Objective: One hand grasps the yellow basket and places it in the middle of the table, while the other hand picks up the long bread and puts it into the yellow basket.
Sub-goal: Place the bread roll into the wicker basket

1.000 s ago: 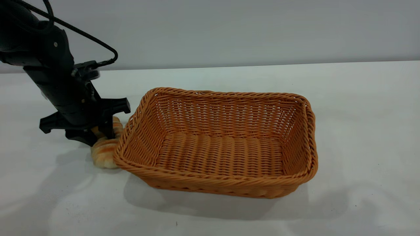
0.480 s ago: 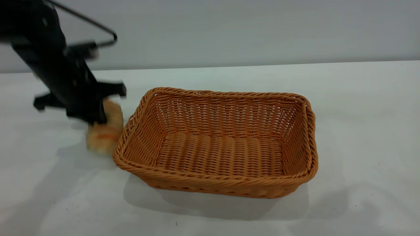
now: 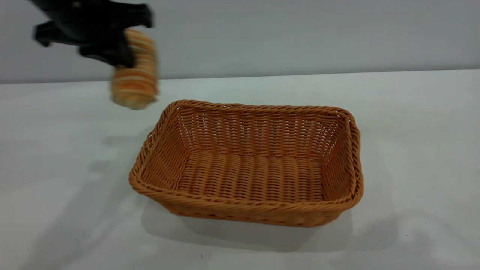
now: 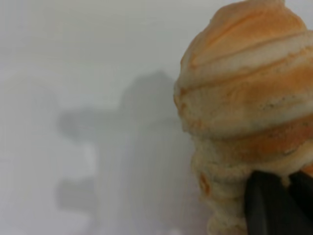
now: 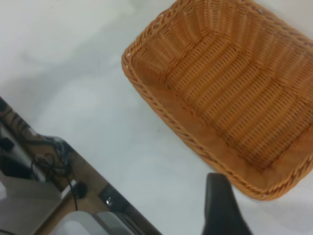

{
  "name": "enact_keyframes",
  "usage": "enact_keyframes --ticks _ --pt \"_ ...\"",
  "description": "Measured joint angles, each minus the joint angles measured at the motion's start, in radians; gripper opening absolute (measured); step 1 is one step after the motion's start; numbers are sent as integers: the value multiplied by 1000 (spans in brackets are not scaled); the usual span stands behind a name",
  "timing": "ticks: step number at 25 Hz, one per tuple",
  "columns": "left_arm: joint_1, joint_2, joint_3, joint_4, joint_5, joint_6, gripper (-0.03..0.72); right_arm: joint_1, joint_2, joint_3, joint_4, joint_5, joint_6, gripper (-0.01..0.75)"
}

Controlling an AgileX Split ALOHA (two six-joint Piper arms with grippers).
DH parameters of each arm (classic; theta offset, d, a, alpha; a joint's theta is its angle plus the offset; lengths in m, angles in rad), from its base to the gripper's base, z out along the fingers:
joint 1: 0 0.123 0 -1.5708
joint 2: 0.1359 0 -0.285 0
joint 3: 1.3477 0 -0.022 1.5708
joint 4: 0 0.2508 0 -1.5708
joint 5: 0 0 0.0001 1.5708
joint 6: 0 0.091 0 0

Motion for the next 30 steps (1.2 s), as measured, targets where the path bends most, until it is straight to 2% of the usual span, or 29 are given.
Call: enact_keyframes --ticks 7,12,15,18,24,27,30 --pt "-185 32 0 0 -62 5 47 0 -64 1 4 11 -6 490" --pt "-229 106 0 -1 -129 28 47 0 -168 1 4 40 -9 490" --pt "-231 154 0 -1 -160 29 82 0 -237 1 4 68 -9 490" --pt "-231 188 0 -1 -167 35 198 0 -302 1 4 83 -9 489" --pt "-231 189 0 0 -173 67 570 0 -368 1 -31 115 16 490" --pt "-231 152 0 16 -102 142 657 0 -370 1 -79 142 44 490" --pt "-220 68 0 41 5 222 663 0 -369 1 -131 170 68 490"
